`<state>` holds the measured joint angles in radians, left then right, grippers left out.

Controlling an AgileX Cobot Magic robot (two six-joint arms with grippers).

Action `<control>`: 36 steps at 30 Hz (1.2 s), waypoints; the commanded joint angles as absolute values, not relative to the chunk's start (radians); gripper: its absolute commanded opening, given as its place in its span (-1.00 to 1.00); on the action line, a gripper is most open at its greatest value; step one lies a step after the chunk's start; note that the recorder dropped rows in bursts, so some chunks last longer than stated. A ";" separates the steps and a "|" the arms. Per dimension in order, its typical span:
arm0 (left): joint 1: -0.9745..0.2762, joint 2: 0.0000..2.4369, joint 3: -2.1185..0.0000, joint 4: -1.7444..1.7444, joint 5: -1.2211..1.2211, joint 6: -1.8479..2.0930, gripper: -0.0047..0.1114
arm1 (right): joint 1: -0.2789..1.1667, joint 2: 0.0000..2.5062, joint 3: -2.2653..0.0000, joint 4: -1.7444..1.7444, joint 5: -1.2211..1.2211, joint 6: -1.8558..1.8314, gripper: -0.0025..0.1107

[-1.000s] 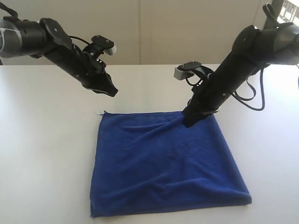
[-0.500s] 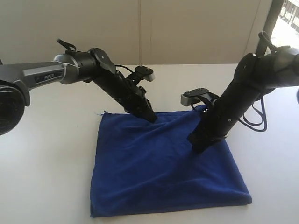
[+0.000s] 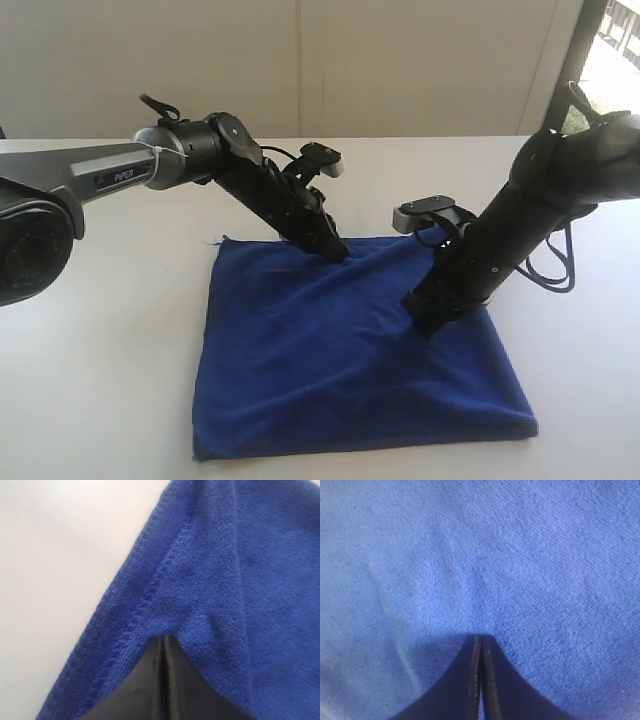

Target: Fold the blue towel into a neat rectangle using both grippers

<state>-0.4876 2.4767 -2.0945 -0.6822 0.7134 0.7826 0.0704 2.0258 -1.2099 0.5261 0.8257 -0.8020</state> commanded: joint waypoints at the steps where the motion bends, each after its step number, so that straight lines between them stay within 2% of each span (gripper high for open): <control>1: -0.486 2.482 -2.096 -0.634 0.702 0.788 -0.92 | 0.075 2.039 -1.173 0.495 0.851 -0.782 -0.96; 8: -0.486 2.482 -2.096 -0.603 0.709 0.789 -0.92 | 0.075 2.039 -1.173 0.472 0.904 -0.757 -0.96; 15: -0.486 2.482 -2.096 -0.593 0.711 0.789 -0.92 | 0.075 2.039 -1.173 0.272 0.904 -0.594 -0.96; 29: -0.486 2.388 -2.096 -0.728 0.732 0.871 -0.92 | 0.075 1.915 -1.175 0.366 0.820 -0.651 -0.96; 36: -0.486 2.301 -2.082 -0.723 0.928 0.901 -0.92 | 0.075 1.853 -1.175 0.371 0.834 -0.674 -0.96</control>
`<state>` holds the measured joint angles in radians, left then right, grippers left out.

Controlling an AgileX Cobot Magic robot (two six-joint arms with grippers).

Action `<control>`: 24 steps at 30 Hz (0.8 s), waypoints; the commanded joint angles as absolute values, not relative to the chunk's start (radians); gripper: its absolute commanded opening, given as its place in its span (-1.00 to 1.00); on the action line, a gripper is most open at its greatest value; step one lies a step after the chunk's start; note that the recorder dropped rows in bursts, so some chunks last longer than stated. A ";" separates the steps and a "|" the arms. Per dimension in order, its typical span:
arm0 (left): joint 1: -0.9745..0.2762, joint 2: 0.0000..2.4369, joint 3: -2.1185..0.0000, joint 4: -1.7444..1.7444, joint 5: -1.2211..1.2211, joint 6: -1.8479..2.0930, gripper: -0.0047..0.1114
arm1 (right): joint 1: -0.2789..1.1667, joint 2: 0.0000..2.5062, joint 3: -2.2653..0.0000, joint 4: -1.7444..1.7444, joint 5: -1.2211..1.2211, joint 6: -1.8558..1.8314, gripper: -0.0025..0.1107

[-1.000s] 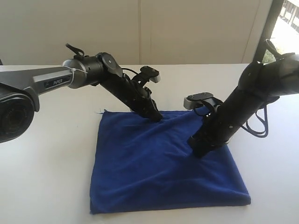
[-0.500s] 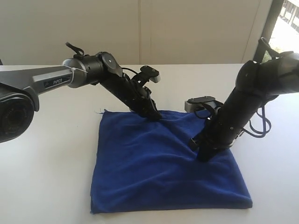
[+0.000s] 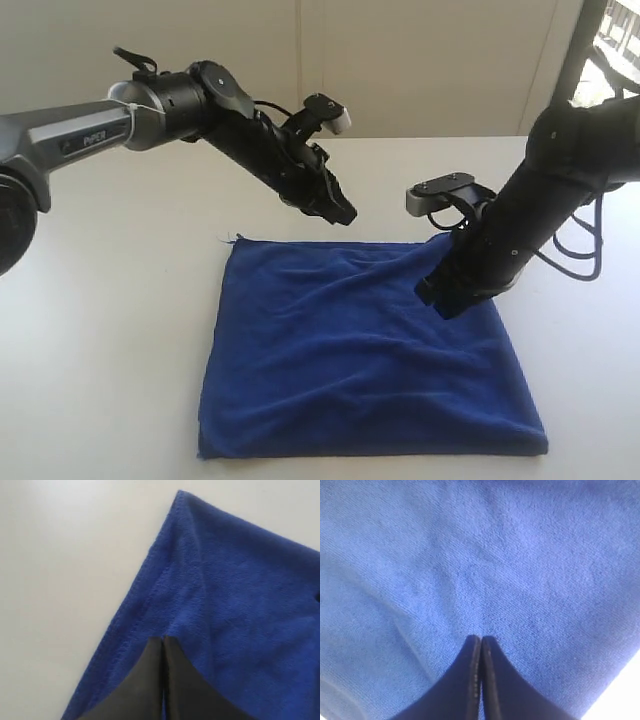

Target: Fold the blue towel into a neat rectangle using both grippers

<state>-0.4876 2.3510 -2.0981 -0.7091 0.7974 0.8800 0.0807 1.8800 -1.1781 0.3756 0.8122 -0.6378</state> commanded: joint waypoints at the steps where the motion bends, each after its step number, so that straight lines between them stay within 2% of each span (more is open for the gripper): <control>1: -0.486 2.283 -2.064 -0.723 0.952 0.904 -0.92 | 0.080 1.848 -1.175 0.374 0.857 -0.699 -0.96; 4: -0.486 2.181 -1.922 -0.709 0.938 0.923 -0.92 | 0.101 1.831 -1.175 0.437 0.944 -0.838 -0.96; 10: -0.472 1.982 -1.632 -0.622 0.782 0.917 -0.92 | 0.192 1.824 -1.175 0.465 0.941 -0.891 -0.96; 15: -0.408 1.732 -1.344 -0.626 0.610 0.872 -0.92 | 0.355 1.843 -1.175 0.498 0.846 -0.939 -0.96; 20: -0.317 1.421 -1.075 -0.622 0.504 0.780 -0.92 | 0.520 1.967 -1.175 0.488 0.804 -0.941 -0.96; 24: -0.312 1.290 -0.970 -0.625 0.474 0.746 -0.92 | 0.587 2.026 -1.194 0.485 0.784 -0.939 -0.96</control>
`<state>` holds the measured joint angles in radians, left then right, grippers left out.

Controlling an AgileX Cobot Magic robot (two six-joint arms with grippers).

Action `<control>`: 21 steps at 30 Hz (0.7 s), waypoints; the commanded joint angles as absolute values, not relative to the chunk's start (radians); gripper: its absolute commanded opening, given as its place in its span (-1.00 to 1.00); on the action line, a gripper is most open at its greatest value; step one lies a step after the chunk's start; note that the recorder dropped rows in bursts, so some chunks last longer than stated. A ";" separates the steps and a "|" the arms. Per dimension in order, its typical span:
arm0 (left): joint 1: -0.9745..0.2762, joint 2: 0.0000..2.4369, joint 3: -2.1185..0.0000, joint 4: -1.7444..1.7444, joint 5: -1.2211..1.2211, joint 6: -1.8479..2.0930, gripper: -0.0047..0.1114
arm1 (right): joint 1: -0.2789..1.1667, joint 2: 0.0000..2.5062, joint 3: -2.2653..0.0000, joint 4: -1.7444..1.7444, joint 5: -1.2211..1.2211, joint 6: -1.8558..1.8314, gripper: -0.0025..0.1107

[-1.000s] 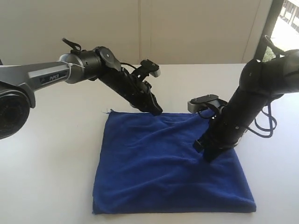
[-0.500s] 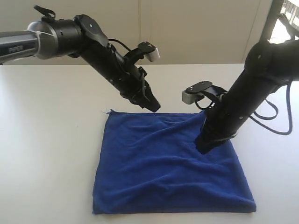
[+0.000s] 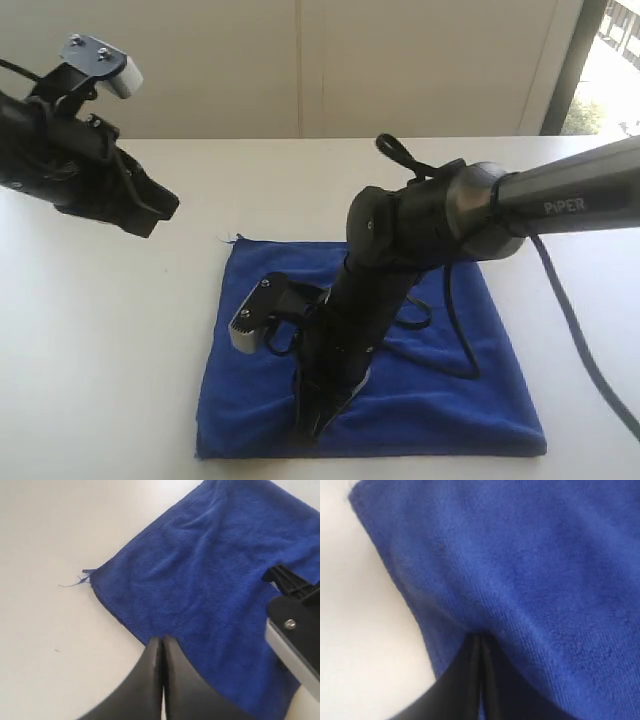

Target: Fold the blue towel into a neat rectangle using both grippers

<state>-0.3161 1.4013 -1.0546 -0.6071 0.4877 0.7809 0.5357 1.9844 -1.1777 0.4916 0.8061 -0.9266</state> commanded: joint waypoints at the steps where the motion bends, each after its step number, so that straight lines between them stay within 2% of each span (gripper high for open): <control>1: -0.312 1.253 -0.940 -0.625 0.471 0.728 -0.92 | 0.602 2.043 -1.210 0.485 0.777 -0.939 -0.96; 5: -0.312 1.154 -0.847 -0.625 0.473 0.706 -0.92 | 0.649 2.115 -1.321 0.488 0.771 -0.880 -0.96; 9: -0.312 1.064 -0.740 -0.625 0.471 0.691 -0.92 | 0.657 2.250 -1.544 0.458 0.738 -0.590 -0.96; 12: -0.312 1.041 -0.708 -0.625 0.469 0.691 -0.92 | 0.657 2.288 -1.647 0.422 0.753 -0.532 -0.96; 21: -0.312 1.052 -0.668 -0.687 0.388 0.687 -0.92 | 0.571 2.134 -1.704 0.314 0.825 -0.519 -0.96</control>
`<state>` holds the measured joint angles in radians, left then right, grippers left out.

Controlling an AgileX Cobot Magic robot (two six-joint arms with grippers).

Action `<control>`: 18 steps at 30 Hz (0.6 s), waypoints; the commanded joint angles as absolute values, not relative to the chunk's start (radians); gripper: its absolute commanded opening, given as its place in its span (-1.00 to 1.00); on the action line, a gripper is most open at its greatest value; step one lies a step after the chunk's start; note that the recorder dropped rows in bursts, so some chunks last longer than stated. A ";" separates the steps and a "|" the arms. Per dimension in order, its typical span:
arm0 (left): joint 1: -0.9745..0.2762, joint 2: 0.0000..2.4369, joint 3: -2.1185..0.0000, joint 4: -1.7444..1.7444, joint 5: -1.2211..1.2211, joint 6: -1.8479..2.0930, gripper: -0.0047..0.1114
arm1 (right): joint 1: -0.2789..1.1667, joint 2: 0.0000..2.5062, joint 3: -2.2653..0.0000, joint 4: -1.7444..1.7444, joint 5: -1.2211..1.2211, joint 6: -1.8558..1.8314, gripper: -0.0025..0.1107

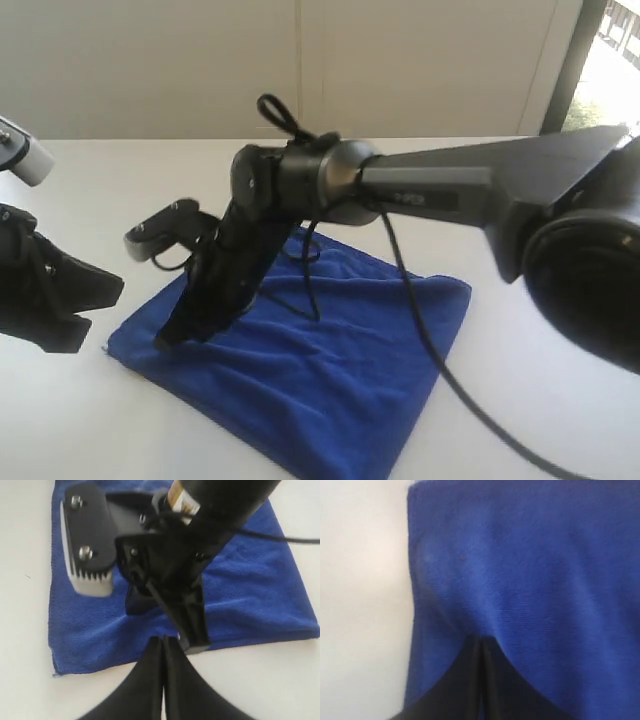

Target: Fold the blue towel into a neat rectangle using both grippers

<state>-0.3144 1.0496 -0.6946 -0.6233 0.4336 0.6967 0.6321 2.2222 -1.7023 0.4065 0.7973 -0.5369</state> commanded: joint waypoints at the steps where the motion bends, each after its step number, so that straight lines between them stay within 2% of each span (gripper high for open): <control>1: -0.312 1.064 -0.661 -0.701 0.371 0.687 -0.92 | 0.547 2.114 -1.695 0.284 0.836 -0.515 -0.96; 12: -0.372 1.371 -0.676 -1.182 0.202 0.998 -0.92 | 0.222 2.037 -1.517 0.210 0.834 -0.583 -0.96; 18: -0.373 1.595 -0.768 -1.233 0.190 1.060 -0.92 | 0.157 2.037 -1.498 0.210 0.802 -0.583 -0.96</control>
